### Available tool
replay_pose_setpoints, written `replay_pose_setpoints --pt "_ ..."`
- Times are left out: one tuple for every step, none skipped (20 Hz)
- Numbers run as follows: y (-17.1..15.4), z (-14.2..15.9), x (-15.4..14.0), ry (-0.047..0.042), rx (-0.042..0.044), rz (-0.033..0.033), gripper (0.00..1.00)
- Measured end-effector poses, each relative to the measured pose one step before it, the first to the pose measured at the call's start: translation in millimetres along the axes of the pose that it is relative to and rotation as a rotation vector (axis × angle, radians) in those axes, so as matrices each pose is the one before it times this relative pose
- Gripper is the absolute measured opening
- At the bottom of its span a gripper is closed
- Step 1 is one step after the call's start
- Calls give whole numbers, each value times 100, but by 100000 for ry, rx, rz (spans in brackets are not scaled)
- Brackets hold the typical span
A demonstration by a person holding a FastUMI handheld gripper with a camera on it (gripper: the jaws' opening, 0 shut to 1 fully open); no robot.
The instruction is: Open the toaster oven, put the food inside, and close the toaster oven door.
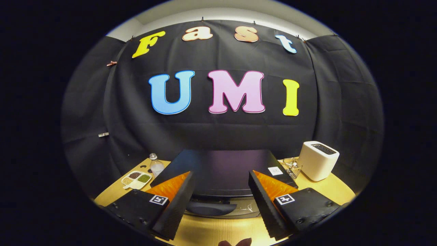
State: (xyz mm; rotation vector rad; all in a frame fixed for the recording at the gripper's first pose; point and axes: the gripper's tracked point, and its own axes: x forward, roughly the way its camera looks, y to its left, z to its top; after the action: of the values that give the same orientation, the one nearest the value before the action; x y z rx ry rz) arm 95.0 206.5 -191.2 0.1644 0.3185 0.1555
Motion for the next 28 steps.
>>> replay_pose_setpoints --pt "31 -938 486 2634 187 141 97" --pt "185 -834 349 2509 946 42 98" --pt "355 -732 257 2257 1504 262 98" --pt "355 -683 229 1772 1162 154 98" --pt "340 -630 215 1778 426 -43 97" --pt "377 -799 401 2176 -367 -582 97" --pt "-432 -1208 202 3414 -1797 -4231 97" --pt "291 -447 -343 -320 -963 -2337 97" --pt "196 543 522 -3032 66 -699 99" --pt "63 -198 -382 -182 -1232 -780 98" --pt "7 105 -191 -2163 -666 -520 99" --pt "1 -527 -179 935 311 182 99" --pt "-82 -58 -341 166 44 530 99" --pt "-48 -352 -371 806 -49 555 99" --pt "-12 -192 -464 -75 15 412 99" --pt "-11 -372 -652 535 581 117 99" --pt "-52 -343 -518 157 273 15 99" --pt "-6 -375 -429 730 375 -53 99" --pt "1 -296 -399 362 325 21 99" --pt "-19 -332 -397 623 127 344 99" --pt "-4 -345 -413 585 27 515 99" --pt "-18 -417 -373 1001 287 465 99" --pt "-18 -353 -381 367 459 50 99" --pt "-65 -462 -396 1011 246 -125 99" --pt "-57 -423 -389 635 155 -162 99" --pt "41 -530 -330 1114 138 -79 99" --pt "-36 -412 -246 985 258 -71 99" --pt "-16 -717 -417 1691 -81 -117 99"
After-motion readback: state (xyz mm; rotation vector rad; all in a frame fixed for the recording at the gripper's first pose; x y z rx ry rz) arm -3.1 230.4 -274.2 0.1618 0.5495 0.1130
